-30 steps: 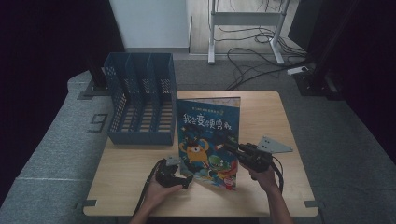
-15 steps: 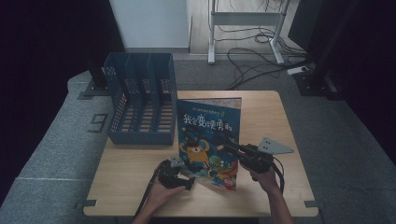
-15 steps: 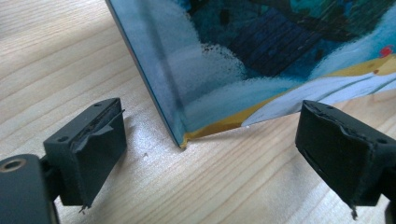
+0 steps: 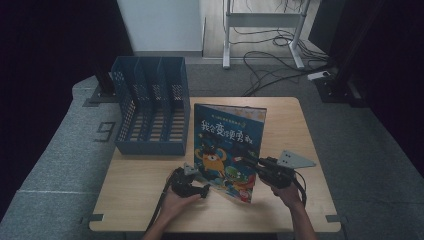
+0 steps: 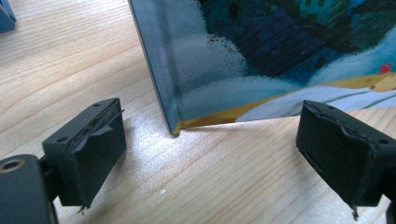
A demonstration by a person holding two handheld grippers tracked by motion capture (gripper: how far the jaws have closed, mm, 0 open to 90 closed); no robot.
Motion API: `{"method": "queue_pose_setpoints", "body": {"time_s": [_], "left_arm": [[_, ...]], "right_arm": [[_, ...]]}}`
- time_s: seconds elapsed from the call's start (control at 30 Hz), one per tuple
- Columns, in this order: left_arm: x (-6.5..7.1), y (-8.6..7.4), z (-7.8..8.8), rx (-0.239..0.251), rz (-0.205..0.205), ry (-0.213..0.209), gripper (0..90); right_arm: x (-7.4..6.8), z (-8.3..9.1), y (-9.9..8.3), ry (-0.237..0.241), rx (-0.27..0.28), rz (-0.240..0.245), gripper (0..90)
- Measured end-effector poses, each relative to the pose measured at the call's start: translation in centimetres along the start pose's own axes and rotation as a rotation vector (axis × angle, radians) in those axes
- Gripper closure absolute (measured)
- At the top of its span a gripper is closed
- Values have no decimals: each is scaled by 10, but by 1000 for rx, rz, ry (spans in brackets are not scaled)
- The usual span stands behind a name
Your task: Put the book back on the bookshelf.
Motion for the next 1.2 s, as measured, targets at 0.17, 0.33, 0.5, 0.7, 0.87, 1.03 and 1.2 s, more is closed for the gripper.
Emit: {"method": "queue_pose_setpoints", "body": {"time_s": [0.17,0.33,0.5,0.7,0.87,1.03,1.2], "left_arm": [[4,-1,1,1,-12,-18,83],[5,0,0,3,-16,-19,81],[5,2,-2,5,-17,-10,78],[4,4,-4,8,-3,-5,77],[3,5,-5,9,4,-5,78],[2,4,-4,17,4,-6,93],[-3,5,4,86,6,6,142]], "right_arm": [[-3,-2,3,-9,-11,25,808],[-6,-3,4,-7,-16,37,811],[-10,-3,5,12,-13,47,821],[-13,0,0,22,-19,47,831],[-13,3,-4,37,-19,38,836],[-14,4,-6,46,-19,34,839],[-15,6,-8,54,-23,32,842]]}}
Point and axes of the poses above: each handheld gripper's, and its own axes: z roughly backward along the jaws, y roughly out of its top, x roughly to its right, the point moved 4 cm from there along -z, roughly forward along the jaws, and after that the axes turned 9 degrees about y, right-handed, at the moved point
